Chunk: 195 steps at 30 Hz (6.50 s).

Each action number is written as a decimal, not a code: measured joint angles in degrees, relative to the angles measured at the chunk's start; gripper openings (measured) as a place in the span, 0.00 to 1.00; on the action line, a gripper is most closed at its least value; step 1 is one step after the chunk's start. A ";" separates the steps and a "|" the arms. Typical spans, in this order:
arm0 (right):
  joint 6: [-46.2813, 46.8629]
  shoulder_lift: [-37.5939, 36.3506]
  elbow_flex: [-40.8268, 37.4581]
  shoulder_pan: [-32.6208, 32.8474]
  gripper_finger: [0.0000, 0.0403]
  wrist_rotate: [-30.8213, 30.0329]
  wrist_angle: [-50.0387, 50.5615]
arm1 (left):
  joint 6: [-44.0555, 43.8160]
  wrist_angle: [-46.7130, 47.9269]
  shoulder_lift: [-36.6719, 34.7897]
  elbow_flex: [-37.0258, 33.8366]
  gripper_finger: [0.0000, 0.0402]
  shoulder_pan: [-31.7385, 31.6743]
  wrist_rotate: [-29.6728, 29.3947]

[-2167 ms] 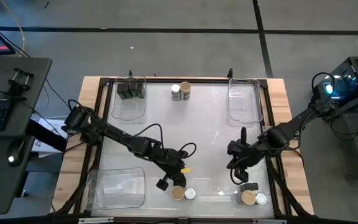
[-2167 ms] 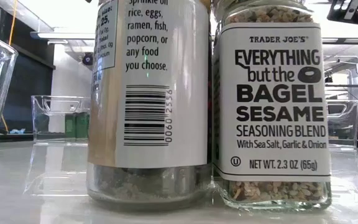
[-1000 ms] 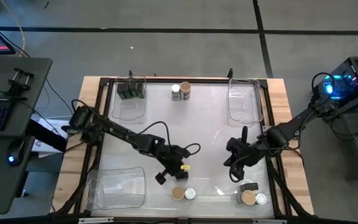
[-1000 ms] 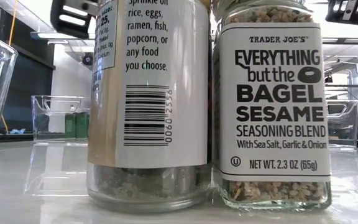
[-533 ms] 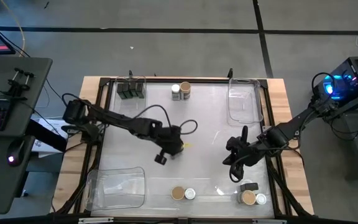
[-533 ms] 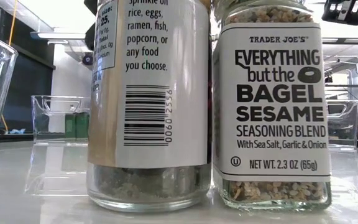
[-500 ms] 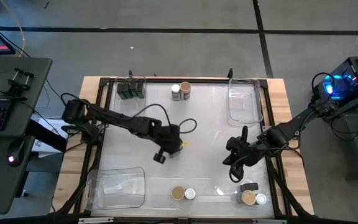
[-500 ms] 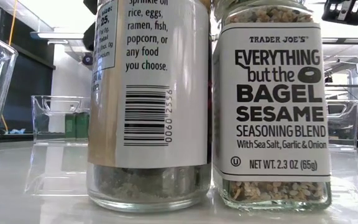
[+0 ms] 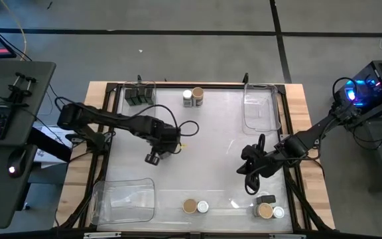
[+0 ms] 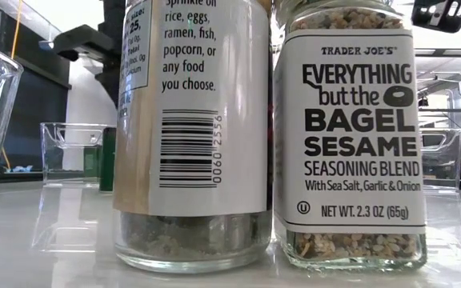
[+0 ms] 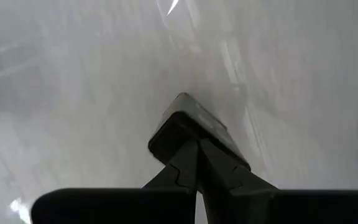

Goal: Sort spices by type
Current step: Put the black seasoning can into the top left transparent bin

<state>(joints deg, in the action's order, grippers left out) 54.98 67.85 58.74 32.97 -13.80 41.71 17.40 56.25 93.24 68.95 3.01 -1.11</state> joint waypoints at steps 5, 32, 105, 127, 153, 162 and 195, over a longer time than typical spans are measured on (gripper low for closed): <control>-1.20 0.00 0.00 0.02 0.00 -1.27 -0.02 | -3.56 -0.79 -4.54 0.66 0.00 0.39 -1.07; -0.97 0.00 0.00 0.02 0.00 -3.22 0.02 | -51.23 -3.68 -6.39 -4.85 0.67 -2.75 2.56; 3.71 0.00 0.00 0.00 0.00 -5.82 -0.02 | -54.66 9.12 -7.05 -10.01 0.38 -49.44 -15.22; 3.52 0.00 0.00 0.00 0.00 -5.82 -0.50 | -50.12 10.30 -5.91 -6.78 0.41 -52.79 -12.26; 1.72 -0.01 0.00 0.04 0.00 -8.23 -1.32 | -48.60 -1.88 -9.20 3.44 0.54 -26.21 -2.73; 10.07 0.61 0.02 4.55 0.00 15.81 0.73 | -51.29 -24.79 -9.95 -2.71 0.54 8.56 -8.28; 58.57 3.74 -12.57 23.16 0.00 16.98 -3.27 | -24.72 -52.95 -25.22 1.27 0.00 16.56 -15.10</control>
<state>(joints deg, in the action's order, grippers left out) 113.56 71.59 46.17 56.13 3.18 38.44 -7.31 3.29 68.02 70.22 19.56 -16.21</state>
